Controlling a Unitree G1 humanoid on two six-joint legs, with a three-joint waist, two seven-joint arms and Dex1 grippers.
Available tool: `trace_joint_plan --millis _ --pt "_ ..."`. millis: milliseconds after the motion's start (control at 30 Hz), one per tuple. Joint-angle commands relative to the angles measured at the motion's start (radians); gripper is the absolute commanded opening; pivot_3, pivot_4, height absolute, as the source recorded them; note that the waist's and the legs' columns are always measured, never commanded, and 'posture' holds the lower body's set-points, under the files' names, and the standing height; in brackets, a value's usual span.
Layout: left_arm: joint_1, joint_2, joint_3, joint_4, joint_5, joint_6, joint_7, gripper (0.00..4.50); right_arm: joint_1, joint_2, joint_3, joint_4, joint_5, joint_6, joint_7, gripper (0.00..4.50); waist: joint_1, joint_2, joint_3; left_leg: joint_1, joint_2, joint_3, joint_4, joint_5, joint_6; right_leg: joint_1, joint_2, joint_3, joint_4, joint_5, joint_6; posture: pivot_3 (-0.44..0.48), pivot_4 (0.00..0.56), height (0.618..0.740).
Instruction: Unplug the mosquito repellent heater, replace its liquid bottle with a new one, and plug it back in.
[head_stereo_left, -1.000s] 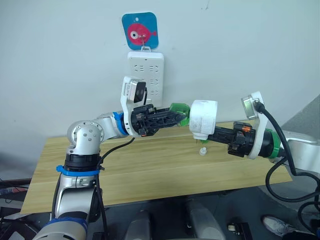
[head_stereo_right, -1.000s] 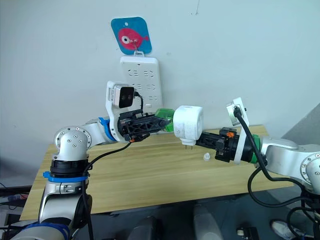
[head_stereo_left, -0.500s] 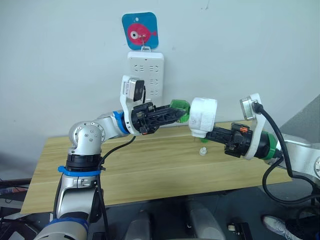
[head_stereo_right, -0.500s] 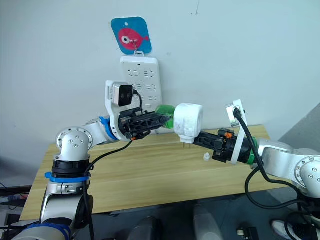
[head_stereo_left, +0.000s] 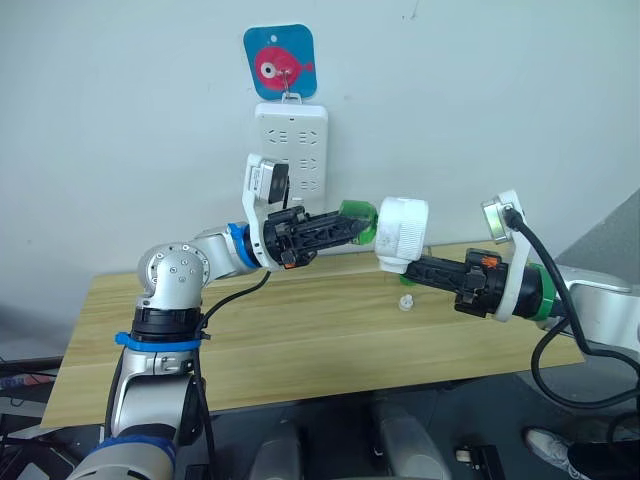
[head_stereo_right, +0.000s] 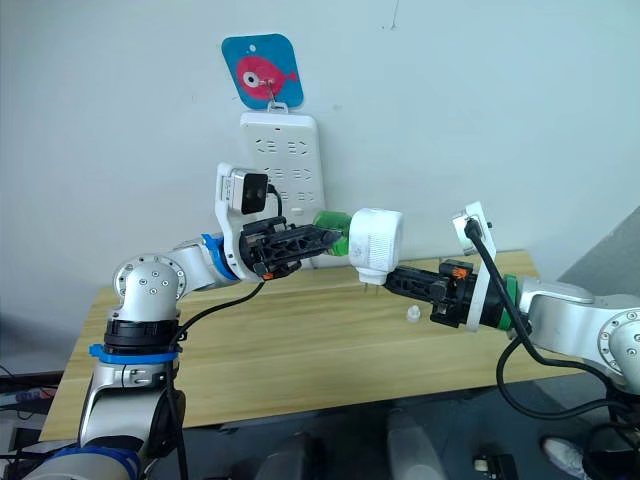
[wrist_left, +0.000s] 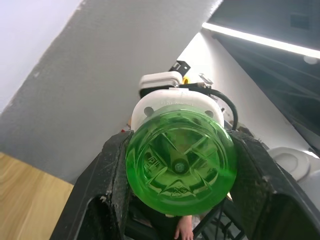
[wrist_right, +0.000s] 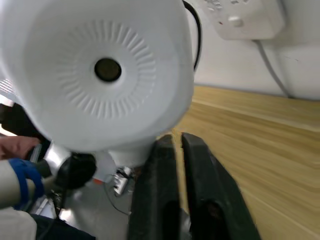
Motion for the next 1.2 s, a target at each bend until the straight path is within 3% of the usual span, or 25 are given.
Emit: trace_joint_plan --millis 33,133,300,467,567,833,1200 --pt "0.0 0.013 0.007 0.007 0.026 0.01 0.038 2.33 0.037 -0.016 -0.05 -0.042 -0.064 0.023 0.072 1.52 0.001 0.0 0.0 0.0 0.0 0.0 0.0 0.0 0.0 0.0 0.0 0.0 0.0 0.0 0.0 -0.234 0.158 0.73" --pt "0.002 0.018 0.007 0.002 0.026 0.02 0.032 2.33 0.116 -0.052 -0.1 0.004 -0.202 0.042 0.178 2.63 0.002 0.0 0.0 0.0 0.0 0.0 0.0 0.0 0.0 0.0 0.0 0.0 0.0 0.0 0.0 -0.234 0.158 0.73" --pt "0.008 0.03 0.0 -0.01 0.041 0.014 0.013 2.33 0.229 -0.167 -0.183 0.021 -0.47 0.033 0.475 4.47 0.003 0.0 0.0 0.0 -0.001 0.002 0.0 0.0 0.0 0.0 0.0 0.001 0.0 0.0 0.0 -0.231 0.156 0.73" --pt "0.011 0.041 -0.012 -0.015 0.054 0.014 -0.014 2.33 0.211 -0.211 -0.27 0.005 -0.48 0.062 0.646 4.5 0.0 0.0 0.0 0.001 0.0 0.002 0.0 0.0 0.0 0.0 0.001 0.0 0.0 0.0 0.0 -0.235 0.155 0.73" --pt "0.018 0.058 -0.034 -0.038 0.055 0.021 -0.058 2.33 0.108 -0.177 -0.27 0.014 -0.297 0.08 0.553 4.5 -0.003 0.0 0.0 0.001 0.0 0.002 0.0 0.0 0.0 0.0 0.001 0.001 0.0 0.0 0.0 -0.24 0.152 0.73" --pt "0.018 0.086 -0.059 -0.066 0.056 0.036 -0.119 2.33 -0.022 -0.115 -0.162 0.037 -0.087 0.112 0.377 4.5 -0.004 0.0 0.0 0.0 0.0 0.001 0.0 0.0 0.0 0.0 0.0 0.001 0.0 0.0 0.0 -0.236 0.146 0.73" --pt "0.02 0.085 -0.065 -0.087 0.057 0.035 -0.13 2.33 -0.128 -0.03 -0.067 0.061 -0.048 0.132 0.299 4.5 -0.006 0.0 0.0 0.0 0.0 0.001 0.0 0.0 0.0 0.0 0.0 0.001 0.0 0.0 0.0 -0.233 0.139 0.73"
